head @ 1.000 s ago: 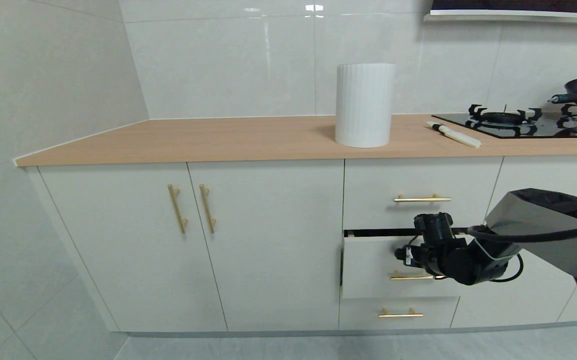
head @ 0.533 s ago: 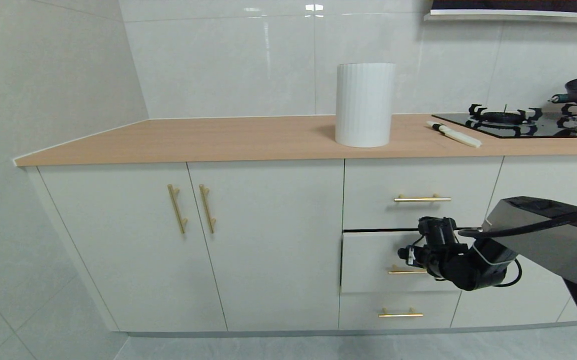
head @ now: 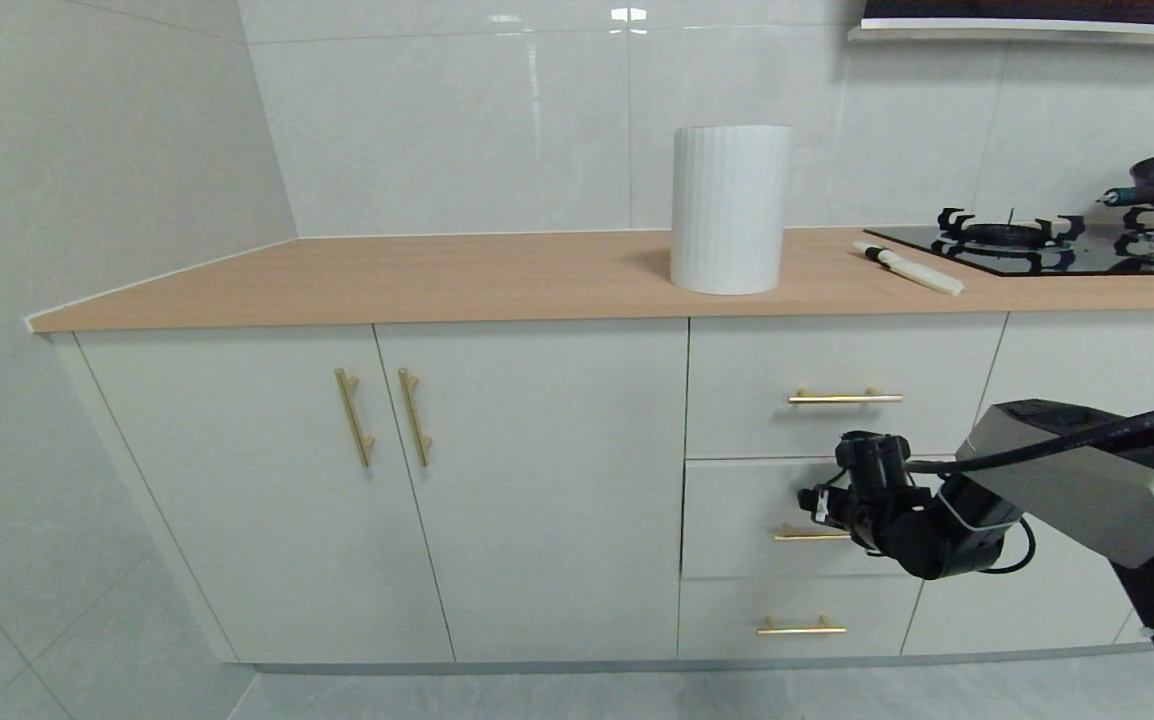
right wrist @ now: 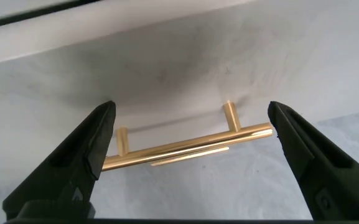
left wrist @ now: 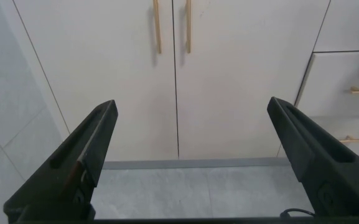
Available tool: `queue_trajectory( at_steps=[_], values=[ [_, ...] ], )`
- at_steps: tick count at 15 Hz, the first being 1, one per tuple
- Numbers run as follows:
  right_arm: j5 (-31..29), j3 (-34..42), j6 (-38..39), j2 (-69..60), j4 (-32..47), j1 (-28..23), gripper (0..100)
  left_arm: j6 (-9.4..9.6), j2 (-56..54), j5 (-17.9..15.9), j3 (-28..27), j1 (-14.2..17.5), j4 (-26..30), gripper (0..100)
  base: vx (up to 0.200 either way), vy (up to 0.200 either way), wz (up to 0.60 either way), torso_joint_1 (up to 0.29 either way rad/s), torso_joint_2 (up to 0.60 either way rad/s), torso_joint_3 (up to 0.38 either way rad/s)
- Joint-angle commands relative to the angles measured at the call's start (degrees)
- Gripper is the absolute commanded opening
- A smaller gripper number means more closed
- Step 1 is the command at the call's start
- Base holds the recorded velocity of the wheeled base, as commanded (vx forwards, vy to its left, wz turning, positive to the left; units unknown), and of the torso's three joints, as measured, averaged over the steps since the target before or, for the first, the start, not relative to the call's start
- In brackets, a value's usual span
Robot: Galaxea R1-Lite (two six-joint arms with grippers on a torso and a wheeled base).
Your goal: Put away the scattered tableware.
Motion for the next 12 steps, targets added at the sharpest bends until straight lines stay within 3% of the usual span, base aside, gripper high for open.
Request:
queue_trajectory(
  at_steps=[1,10,12],
  values=[
    [-0.52,-1.34,1.02,0.29,0.01,-0.17,100,-0.05,0.02,-0.04,0.00,0.07,0.02,100,0.000,0.000,0.00,0.000,0.00,0.000],
    [-2.36,-3.09,2.43,0.38,0.01,-0.79,100,0.04,0.02,-0.04,0.00,-0.02,0.02,100,0.000,0.000,0.00,0.000,0.00,0.000],
    [-1.40,4.64,2.43,-7.18,0.37,-0.70,100,-0.05,0.02,-0.04,0.00,-0.02,0.02,100,0.000,0.000,0.00,0.000,0.00,0.000]
  ],
)
